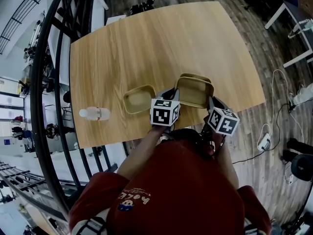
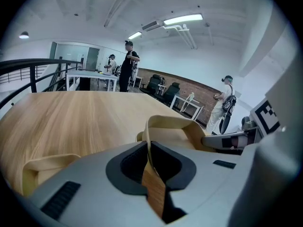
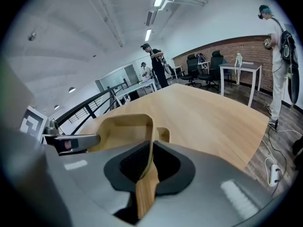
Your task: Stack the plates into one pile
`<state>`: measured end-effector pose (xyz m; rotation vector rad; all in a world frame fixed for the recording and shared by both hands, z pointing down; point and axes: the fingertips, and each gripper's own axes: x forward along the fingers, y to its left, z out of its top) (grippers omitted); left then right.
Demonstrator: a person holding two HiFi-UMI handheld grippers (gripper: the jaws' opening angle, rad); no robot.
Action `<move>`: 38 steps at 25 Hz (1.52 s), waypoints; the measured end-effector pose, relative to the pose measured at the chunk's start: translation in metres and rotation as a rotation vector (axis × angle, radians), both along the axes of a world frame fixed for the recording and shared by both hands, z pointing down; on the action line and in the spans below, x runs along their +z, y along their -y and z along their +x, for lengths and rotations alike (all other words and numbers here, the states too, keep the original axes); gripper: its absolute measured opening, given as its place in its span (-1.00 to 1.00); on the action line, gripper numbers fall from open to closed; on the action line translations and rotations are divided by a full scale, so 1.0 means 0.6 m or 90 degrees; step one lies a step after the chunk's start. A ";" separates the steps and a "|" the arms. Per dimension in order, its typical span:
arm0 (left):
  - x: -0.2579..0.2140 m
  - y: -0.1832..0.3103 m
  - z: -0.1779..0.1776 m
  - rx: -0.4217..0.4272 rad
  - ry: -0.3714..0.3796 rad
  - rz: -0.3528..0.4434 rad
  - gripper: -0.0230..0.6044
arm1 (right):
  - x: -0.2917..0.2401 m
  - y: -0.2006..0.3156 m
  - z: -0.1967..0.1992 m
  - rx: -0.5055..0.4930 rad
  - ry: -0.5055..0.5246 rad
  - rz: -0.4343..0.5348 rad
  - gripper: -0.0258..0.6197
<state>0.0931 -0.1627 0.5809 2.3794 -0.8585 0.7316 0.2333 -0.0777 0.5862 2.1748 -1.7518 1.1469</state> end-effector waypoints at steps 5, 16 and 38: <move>0.013 0.023 0.019 0.005 0.022 -0.007 -0.83 | 0.013 0.022 0.018 -0.004 0.008 -0.014 -0.81; 0.050 0.042 0.038 0.011 0.075 -0.038 -0.83 | 0.048 0.043 0.037 -0.012 0.032 -0.061 -0.81; 0.113 0.034 0.034 0.032 0.164 -0.051 -0.75 | 0.096 0.038 0.034 -0.034 0.024 -0.134 -0.77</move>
